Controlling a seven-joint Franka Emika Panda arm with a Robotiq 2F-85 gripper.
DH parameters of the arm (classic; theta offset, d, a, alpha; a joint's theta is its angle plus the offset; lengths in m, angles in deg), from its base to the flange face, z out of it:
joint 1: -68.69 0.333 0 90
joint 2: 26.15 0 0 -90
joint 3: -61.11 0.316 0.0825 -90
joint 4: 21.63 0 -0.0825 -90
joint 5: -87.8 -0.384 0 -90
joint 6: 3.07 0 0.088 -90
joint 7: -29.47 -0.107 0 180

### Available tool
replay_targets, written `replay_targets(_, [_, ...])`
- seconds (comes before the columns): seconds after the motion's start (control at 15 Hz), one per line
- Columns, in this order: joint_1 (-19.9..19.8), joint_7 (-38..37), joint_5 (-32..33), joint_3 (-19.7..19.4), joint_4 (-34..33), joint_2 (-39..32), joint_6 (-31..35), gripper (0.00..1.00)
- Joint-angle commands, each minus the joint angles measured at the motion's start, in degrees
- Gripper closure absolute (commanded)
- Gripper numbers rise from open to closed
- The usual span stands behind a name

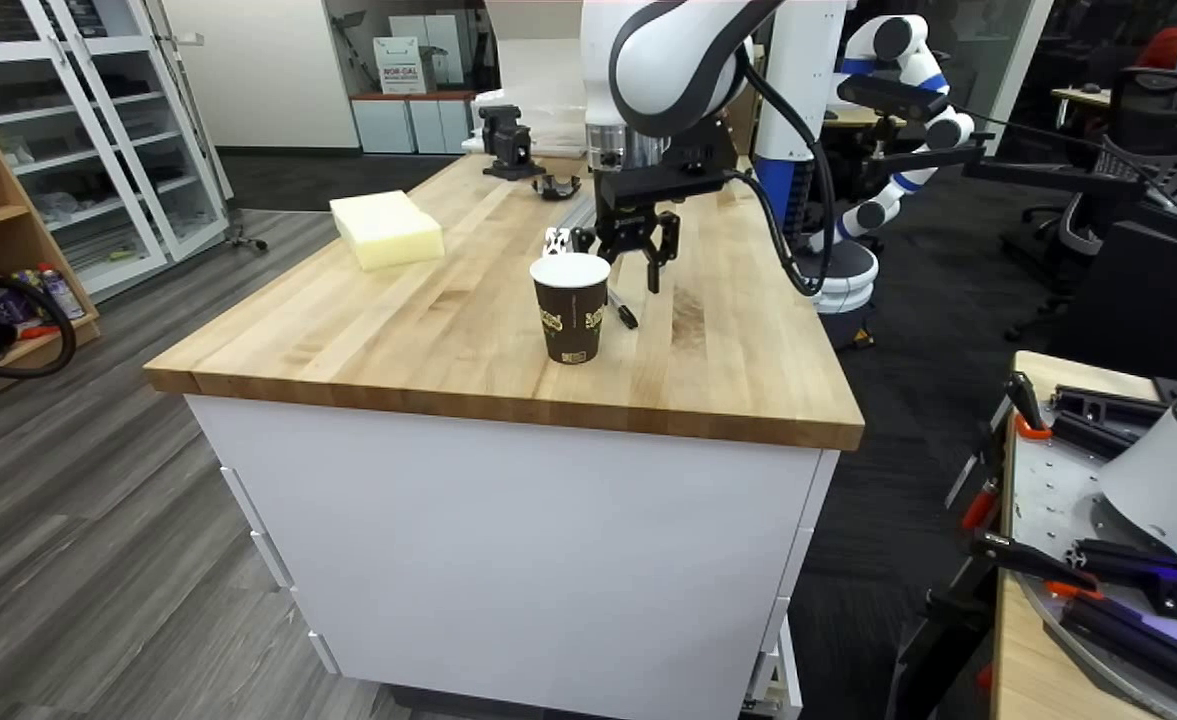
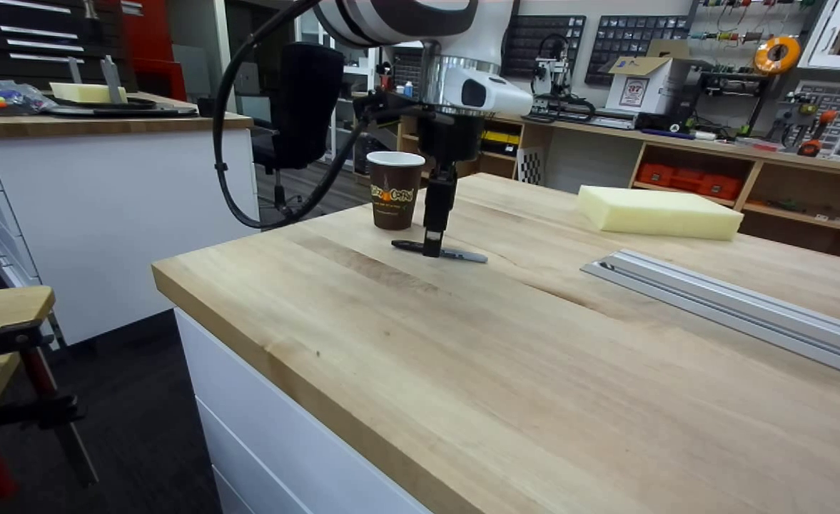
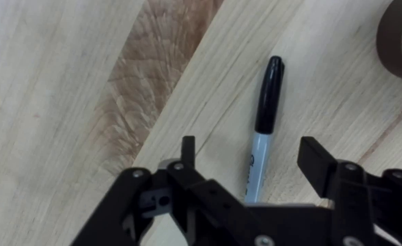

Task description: Pick up the pen from the countertop and put it in the brown cup

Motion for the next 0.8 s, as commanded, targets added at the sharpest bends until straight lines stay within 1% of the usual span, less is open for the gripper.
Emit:
replay_targets(0.0, [0.83, -2.30, 0.86, -1.01, -3.00, -2.28, -0.38, 0.52])
replay_targets(0.2, [0.81, -2.24, 0.62, -1.07, -4.38, -3.52, -0.67, 0.73])
replay_targets(0.47, [0.50, -1.06, 0.30, -0.85, -6.01, -4.16, -2.03, 0.97])
replay_targets(0.6, [0.06, 0.23, -0.37, -0.33, -6.57, -3.95, -3.74, 1.00])
replay_targets(0.73, [-0.34, 1.92, -0.82, 0.12, -7.07, -3.17, -6.61, 0.97])
